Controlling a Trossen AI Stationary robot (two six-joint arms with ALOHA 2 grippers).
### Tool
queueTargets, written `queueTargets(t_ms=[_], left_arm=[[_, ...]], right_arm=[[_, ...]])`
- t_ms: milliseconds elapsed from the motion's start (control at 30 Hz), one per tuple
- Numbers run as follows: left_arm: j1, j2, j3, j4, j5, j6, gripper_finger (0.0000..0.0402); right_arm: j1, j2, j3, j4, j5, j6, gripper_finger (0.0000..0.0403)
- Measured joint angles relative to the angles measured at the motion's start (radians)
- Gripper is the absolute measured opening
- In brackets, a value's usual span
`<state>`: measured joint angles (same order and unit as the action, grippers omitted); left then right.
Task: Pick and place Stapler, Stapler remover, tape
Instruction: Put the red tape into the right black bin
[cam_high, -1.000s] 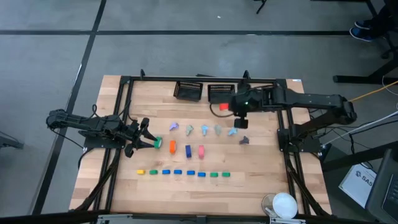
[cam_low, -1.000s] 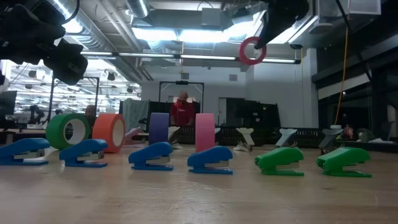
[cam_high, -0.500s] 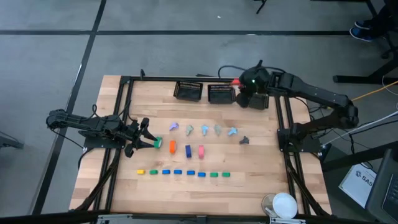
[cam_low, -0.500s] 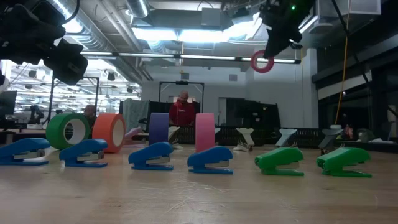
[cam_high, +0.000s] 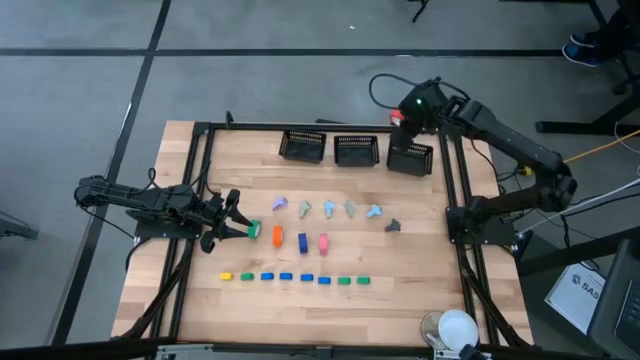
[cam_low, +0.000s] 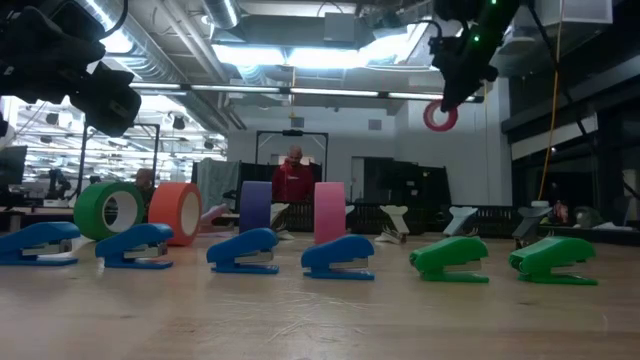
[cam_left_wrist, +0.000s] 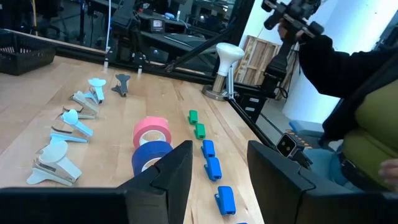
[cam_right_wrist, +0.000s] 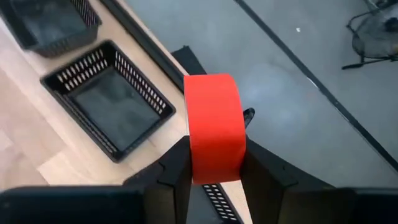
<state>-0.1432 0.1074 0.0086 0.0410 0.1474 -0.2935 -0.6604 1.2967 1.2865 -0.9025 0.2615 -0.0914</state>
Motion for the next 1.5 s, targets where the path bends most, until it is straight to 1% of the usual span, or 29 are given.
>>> queueTargets(t_ms=[133, 200, 300, 367, 567, 700, 767, 900, 1000, 1267, 1400, 1500], left_arm=[[0.000, 0.000, 0.000, 0.000, 0.000, 0.000, 0.0150], [0.000, 0.000, 0.000, 0.000, 0.000, 0.000, 0.0150], [0.000, 0.000, 0.000, 0.000, 0.000, 0.000, 0.0150], [0.000, 0.000, 0.000, 0.000, 0.000, 0.000, 0.0150], [0.000, 0.000, 0.000, 0.000, 0.000, 0.000, 0.0150], [0.000, 0.000, 0.000, 0.000, 0.000, 0.000, 0.0150], [0.000, 0.000, 0.000, 0.000, 0.000, 0.000, 0.0150], [0.000, 0.000, 0.000, 0.000, 0.000, 0.000, 0.0150], [0.000, 0.000, 0.000, 0.000, 0.000, 0.000, 0.0150], [0.000, 0.000, 0.000, 0.000, 0.000, 0.000, 0.0150], [0.000, 0.000, 0.000, 0.000, 0.000, 0.000, 0.0150], [0.000, 0.000, 0.000, 0.000, 0.000, 0.000, 0.0150]], right_arm=[[-0.074, 0.023, 0.000, -0.022, -0.011, -0.010, 0.0118], [-0.109, 0.038, 0.000, -0.051, -0.049, -0.001, 0.0119], [-0.152, 0.063, 0.000, -0.108, -0.130, 0.058, 0.0119], [-0.169, 0.078, 0.000, -0.142, -0.159, 0.099, 0.0119], [-0.179, 0.109, 0.000, -0.210, -0.169, 0.240, 0.0120], [-0.180, 0.133, 0.000, -0.222, -0.169, 0.266, 0.0120], [-0.180, 0.148, 0.000, -0.210, -0.169, 0.208, 0.0120], [-0.179, 0.180, 0.000, -0.206, -0.153, -0.005, 0.0120], [-0.179, 0.193, 0.000, -0.207, -0.174, -0.079, 0.0120], [-0.140, 0.194, 0.000, -0.270, -0.184, -0.122, 0.0118], [-0.106, 0.194, 0.000, -0.327, -0.185, -0.096, 0.0114], [-0.094, 0.194, 0.000, -0.338, -0.186, -0.066, 0.0116]])
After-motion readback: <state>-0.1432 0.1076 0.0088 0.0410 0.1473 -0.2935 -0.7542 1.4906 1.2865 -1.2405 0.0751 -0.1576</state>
